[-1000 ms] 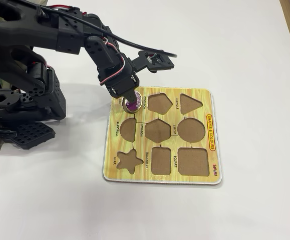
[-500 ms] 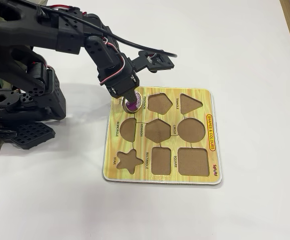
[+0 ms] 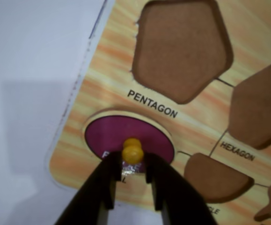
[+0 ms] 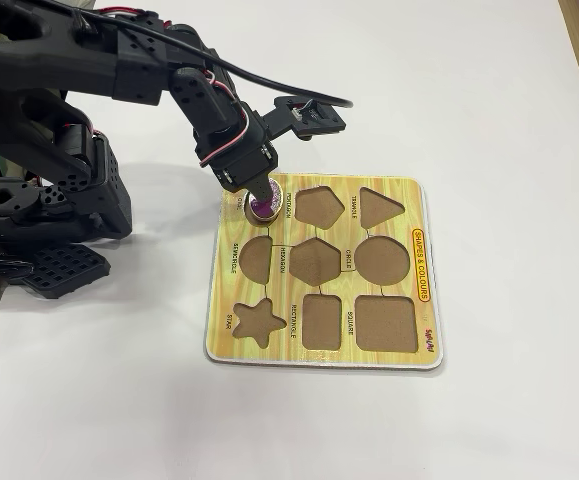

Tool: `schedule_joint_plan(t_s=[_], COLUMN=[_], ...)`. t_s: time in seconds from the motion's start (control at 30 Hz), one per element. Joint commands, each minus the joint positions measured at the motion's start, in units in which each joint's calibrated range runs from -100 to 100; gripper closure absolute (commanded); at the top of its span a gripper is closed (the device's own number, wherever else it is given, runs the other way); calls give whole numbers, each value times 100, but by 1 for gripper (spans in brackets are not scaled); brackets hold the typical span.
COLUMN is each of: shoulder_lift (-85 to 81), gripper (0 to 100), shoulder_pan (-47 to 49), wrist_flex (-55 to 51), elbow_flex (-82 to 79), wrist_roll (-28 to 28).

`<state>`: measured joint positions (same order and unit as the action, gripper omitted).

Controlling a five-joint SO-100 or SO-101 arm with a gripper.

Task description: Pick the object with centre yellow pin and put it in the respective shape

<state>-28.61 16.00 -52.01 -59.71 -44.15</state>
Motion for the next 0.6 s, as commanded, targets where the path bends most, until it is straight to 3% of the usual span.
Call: schedule_joint_plan(t_s=[0.0, 0.57], shoulder_lift=[16, -76], gripper=[99, 89], shoulder_pan=[80, 41], wrist_flex=[76, 76], elbow_flex=[45, -126], wrist_roll=[-57, -52])
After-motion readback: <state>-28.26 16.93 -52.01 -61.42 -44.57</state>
